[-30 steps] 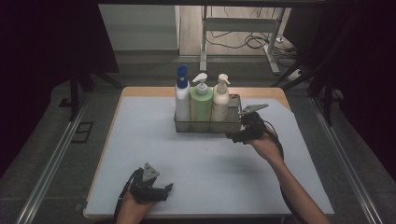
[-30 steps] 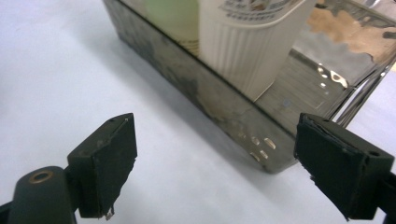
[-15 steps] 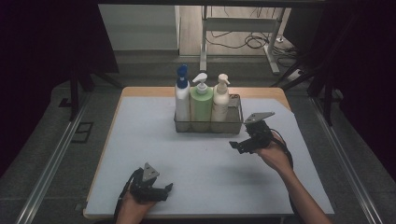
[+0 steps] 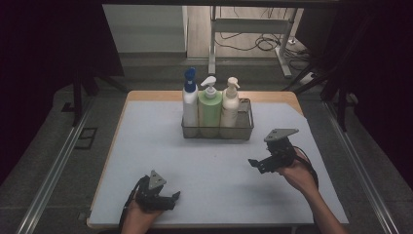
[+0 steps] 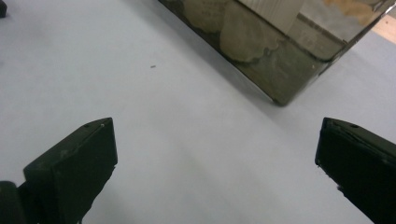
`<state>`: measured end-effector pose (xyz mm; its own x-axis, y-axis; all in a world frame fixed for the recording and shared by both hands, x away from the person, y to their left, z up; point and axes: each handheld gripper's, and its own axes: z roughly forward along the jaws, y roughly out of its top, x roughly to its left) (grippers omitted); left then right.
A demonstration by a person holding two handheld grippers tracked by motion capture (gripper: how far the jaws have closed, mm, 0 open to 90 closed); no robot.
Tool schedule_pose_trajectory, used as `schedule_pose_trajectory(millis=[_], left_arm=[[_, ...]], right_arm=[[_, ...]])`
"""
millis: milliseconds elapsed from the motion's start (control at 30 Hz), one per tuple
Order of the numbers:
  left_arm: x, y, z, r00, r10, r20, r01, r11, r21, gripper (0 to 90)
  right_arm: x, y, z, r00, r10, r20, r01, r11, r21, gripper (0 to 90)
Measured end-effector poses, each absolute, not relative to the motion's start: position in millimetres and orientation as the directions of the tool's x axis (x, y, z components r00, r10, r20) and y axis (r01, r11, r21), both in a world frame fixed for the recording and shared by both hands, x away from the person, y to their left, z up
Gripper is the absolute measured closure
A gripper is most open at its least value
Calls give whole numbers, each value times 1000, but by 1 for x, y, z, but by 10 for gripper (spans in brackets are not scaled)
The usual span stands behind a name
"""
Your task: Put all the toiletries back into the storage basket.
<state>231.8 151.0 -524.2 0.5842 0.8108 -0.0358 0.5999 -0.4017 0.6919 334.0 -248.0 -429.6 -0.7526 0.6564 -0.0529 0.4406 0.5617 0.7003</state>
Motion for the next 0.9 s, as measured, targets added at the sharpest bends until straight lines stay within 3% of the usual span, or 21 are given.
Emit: schedule_pose_trajectory(millis=[900], left_arm=[[232,151,-524,584,811,-35,600,-401,692,124]], right_arm=[[292,-267,-482,-734,678,-17,485,543,686,0]])
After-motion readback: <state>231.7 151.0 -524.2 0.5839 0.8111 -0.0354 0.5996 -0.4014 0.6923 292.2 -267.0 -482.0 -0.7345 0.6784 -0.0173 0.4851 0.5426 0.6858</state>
